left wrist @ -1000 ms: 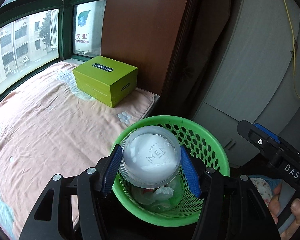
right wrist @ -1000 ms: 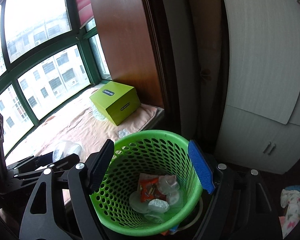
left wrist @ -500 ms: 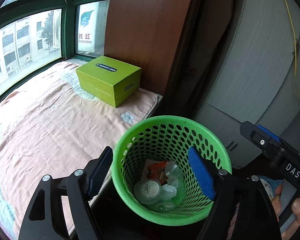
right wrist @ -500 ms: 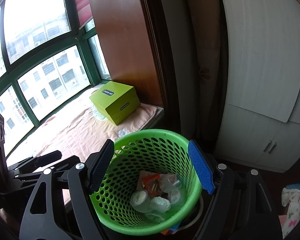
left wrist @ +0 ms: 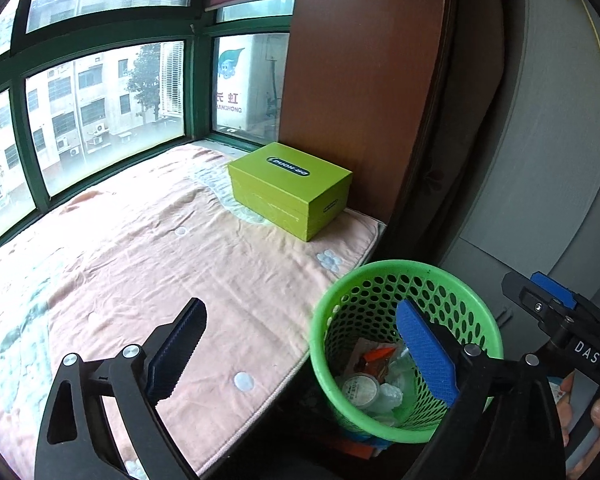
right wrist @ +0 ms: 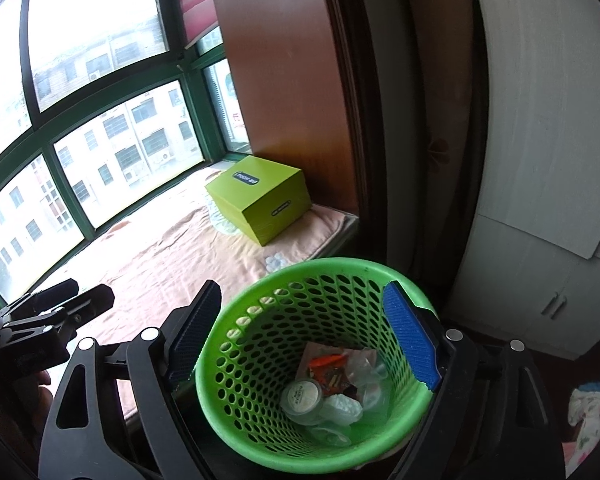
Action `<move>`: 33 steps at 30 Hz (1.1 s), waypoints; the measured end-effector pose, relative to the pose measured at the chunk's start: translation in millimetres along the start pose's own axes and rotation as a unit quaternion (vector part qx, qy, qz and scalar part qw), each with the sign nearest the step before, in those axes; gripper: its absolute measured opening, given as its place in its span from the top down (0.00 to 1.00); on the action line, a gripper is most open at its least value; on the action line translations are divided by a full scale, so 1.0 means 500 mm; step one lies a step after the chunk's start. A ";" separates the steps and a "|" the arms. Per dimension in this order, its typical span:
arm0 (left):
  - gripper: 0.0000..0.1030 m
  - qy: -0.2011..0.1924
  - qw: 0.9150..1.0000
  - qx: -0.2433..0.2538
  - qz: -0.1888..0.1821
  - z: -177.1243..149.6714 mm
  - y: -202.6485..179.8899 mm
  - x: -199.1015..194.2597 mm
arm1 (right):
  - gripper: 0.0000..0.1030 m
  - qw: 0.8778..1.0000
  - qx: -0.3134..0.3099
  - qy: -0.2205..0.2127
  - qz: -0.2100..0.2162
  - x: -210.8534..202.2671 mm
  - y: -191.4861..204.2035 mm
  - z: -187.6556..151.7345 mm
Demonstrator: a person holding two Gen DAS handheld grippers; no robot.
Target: Collect trash
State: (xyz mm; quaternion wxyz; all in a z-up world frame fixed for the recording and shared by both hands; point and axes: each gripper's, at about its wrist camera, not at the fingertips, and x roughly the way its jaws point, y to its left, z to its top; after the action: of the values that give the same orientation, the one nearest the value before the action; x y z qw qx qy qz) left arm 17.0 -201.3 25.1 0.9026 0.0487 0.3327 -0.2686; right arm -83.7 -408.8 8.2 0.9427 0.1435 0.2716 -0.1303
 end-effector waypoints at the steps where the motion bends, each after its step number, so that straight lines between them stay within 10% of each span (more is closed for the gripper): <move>1: 0.10 -0.001 1.000 -0.003 0.007 0.001 0.009 -0.002 | 0.17 1.000 -0.003 0.000 0.004 0.002 0.007 0.001; 33: 0.07 -0.019 0.981 -0.102 0.164 -0.023 0.265 -0.107 | 0.06 0.989 -0.103 0.001 0.107 0.065 0.248 0.022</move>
State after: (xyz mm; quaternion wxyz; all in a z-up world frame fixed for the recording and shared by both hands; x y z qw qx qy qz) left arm 45.0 -61.1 37.9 0.9407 0.0054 0.3289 -0.0824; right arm -11.7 -303.1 24.2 0.9607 0.0741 0.2676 0.0002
